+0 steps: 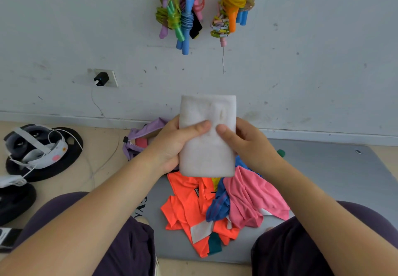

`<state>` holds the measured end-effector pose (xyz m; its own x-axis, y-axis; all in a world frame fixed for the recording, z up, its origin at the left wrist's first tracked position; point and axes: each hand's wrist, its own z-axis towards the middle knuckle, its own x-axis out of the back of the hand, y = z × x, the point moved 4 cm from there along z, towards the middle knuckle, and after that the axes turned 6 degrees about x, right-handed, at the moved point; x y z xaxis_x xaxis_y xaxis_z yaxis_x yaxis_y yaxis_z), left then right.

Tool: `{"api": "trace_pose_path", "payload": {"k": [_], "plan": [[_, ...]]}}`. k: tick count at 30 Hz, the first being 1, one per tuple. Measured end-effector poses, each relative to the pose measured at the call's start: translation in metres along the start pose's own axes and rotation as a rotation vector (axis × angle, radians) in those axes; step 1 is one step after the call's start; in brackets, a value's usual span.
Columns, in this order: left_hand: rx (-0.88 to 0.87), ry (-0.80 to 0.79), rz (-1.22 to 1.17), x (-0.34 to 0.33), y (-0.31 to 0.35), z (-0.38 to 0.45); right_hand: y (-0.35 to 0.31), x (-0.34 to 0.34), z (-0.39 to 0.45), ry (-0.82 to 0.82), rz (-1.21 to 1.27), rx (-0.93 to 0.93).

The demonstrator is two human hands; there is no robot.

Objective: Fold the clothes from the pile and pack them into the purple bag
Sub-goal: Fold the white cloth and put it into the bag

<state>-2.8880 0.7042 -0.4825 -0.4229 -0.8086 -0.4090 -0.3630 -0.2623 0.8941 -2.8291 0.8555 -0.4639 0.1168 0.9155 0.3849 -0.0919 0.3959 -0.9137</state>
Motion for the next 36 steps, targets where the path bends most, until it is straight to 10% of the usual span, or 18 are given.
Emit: {"api": "trace_pose_path", "payload": {"k": [9, 17, 23, 28, 32, 36], "plan": [[-0.087, -0.006, 0.185, 0.021, 0.050, 0.025, 0.000, -0.026, 0.039, -0.202, 0.452, -0.151], [0.087, 0.247, 1.086, 0.195, 0.012, 0.113, 0.106, -0.063, 0.145, 0.024, 0.230, -0.245], [0.161, 0.140, 1.487, 0.306, -0.093, 0.156, 0.206, -0.131, 0.232, 0.070, 0.004, -0.143], [0.177, 0.060, 1.787, 0.348, -0.146, 0.179, 0.281, -0.198, 0.281, -0.154, -0.259, -0.072], [0.042, 0.130, 1.821, 0.353, -0.165, 0.188, 0.351, -0.233, 0.304, -0.271, -0.538, -0.384], [-0.006, 0.146, 1.790, 0.353, -0.176, 0.188, 0.387, -0.254, 0.313, -0.180, -0.126, -0.609]]}}
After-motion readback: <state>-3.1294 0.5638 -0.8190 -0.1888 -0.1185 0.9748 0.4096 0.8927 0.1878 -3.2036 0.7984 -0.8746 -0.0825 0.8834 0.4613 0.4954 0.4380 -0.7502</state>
